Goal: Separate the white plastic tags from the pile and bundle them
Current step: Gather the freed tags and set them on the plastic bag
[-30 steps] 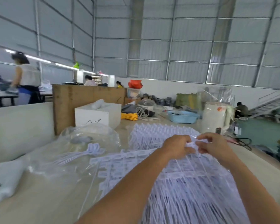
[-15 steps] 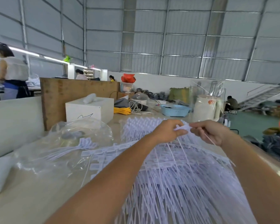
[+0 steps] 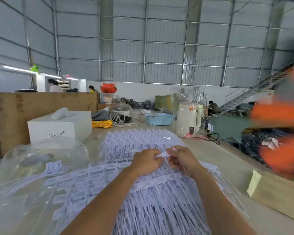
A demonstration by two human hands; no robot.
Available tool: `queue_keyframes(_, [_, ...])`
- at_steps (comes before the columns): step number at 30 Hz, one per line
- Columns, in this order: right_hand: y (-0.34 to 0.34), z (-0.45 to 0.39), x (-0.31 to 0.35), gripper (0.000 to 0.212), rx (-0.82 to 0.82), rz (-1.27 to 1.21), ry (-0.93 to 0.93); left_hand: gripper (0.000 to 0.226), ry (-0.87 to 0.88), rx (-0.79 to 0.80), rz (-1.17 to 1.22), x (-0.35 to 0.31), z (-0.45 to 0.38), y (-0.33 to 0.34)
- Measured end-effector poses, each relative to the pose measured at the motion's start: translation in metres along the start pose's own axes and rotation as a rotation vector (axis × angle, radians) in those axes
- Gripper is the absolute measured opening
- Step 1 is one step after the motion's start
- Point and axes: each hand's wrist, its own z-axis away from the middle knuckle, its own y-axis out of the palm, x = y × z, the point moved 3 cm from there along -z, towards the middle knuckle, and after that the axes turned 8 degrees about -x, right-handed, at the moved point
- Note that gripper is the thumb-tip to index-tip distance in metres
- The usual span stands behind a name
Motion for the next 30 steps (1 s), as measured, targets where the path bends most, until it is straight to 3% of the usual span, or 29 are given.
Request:
queue_keyframes(5, [-0.002,0.0,0.0,0.027,0.03,0.051,-0.079,0.042,-0.027,-0.074,-0.045,-0.001,-0.006,0.003])
queue_keyframes(10, [-0.003,0.003,0.01,0.025,0.03,0.191,-0.164,0.05,-0.113,-0.042,0.044,0.001,-0.01,0.007])
queue_keyframes(22, [0.003,0.0,0.004,0.022,0.013,0.137,-0.322,0.032,-0.3,-0.017,0.504,-0.006,-0.01,-0.001])
queue_keyframes(24, [-0.004,0.002,0.012,0.023,-0.087,0.14,-0.351,0.033,-0.308,-0.016,0.502,-0.004,-0.009,-0.002])
queue_keyframes(27, [-0.038,0.006,0.035,0.016,-0.326,-0.069,-0.302,0.027,-0.277,-0.009,0.506,-0.003,-0.003,-0.001])
queue_keyframes(30, [-0.062,0.015,0.064,0.011,-0.362,-0.387,-0.24,0.031,-0.227,-0.024,0.516,-0.006,0.0,-0.001])
